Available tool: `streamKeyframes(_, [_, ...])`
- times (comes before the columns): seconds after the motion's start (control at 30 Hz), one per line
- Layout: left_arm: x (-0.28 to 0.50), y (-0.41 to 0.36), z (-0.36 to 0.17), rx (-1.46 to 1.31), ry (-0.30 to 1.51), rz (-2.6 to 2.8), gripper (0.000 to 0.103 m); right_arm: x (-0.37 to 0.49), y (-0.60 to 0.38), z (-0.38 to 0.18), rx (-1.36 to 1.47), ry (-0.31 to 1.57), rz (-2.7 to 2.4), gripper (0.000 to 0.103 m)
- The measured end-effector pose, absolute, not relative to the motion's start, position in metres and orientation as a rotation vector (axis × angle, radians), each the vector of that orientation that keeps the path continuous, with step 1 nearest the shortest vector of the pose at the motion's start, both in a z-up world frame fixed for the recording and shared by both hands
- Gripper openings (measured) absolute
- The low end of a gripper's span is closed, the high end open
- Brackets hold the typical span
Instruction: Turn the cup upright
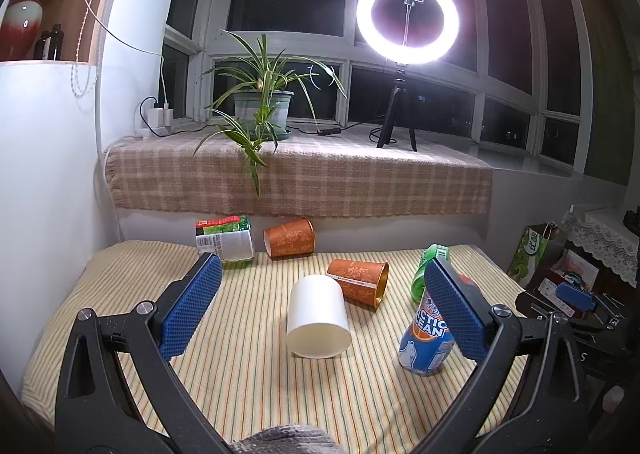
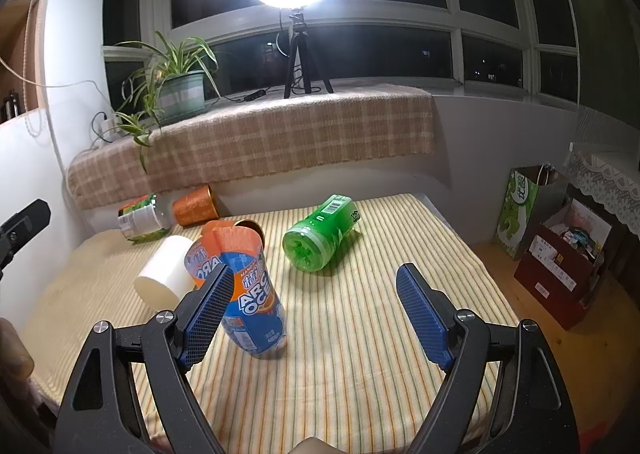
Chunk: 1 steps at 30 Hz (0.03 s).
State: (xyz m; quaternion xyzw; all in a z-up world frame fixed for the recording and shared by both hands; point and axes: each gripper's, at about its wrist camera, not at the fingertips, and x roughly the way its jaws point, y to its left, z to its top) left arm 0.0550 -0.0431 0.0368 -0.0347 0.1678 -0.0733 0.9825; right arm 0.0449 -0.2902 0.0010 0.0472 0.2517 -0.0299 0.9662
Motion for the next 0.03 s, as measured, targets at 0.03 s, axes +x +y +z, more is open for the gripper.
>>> streamKeyframes(0.03, [0.0550,-0.0428,0.0368,-0.070,0.339,-0.149,0.103,0.0461,-0.2908,0.0007,0.097,0.511,-0.062,0.083])
